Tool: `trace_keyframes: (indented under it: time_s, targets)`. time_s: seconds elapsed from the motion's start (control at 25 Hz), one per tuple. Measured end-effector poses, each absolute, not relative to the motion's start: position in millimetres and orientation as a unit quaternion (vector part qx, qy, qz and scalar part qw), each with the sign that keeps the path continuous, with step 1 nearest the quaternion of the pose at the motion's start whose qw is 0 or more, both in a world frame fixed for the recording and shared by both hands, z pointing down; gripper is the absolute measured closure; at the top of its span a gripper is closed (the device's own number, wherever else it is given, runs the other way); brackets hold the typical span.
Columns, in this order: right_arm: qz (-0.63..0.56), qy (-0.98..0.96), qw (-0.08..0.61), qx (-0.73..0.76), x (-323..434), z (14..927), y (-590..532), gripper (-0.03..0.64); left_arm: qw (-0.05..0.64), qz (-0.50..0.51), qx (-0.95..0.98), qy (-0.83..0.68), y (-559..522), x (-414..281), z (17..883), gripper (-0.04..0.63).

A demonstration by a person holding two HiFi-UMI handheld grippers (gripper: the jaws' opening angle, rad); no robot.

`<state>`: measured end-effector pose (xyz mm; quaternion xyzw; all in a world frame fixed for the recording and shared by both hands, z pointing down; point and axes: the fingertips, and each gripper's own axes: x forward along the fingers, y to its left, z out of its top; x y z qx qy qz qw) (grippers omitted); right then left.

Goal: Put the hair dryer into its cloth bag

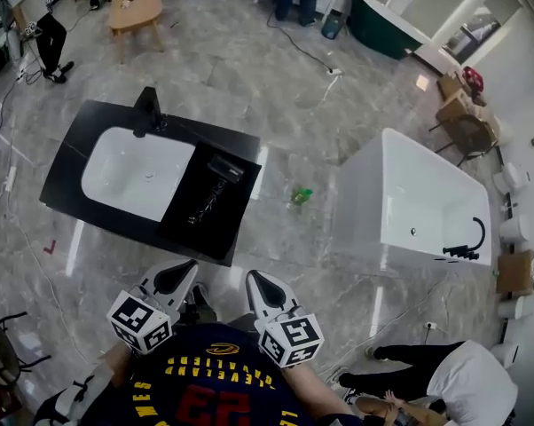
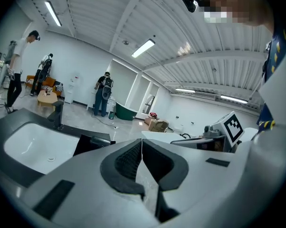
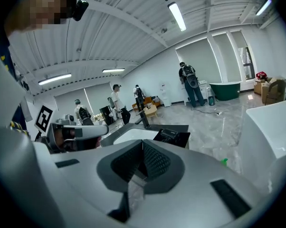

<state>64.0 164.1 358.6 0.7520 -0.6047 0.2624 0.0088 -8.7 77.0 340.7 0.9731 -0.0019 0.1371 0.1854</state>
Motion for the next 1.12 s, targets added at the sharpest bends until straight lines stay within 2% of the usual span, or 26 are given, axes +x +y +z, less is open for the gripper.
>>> trace_keyframes:
  time_s: [0.28,0.44,0.8,1.12]
  targets:
    - [0.290,-0.620,0.029,0.729,71,377,119,0.609,0.195,0.144,0.970,-0.024,34,-2,363,0.592]
    - [0.280,-0.649,0.033,0.707,85,374,93,0.609,0.167,0.102,0.978,-0.078,4,6,343,0.592]
    - [0.243,-0.703,0.006,0.668,150,342,68,0.609,0.121,0.088,0.978,-0.143,6,53,310,0.592]
    - [0.278,-0.727,-0.029,0.627,188,360,68,0.609,0.125,0.108,0.971,-0.174,27,90,323,0.592]
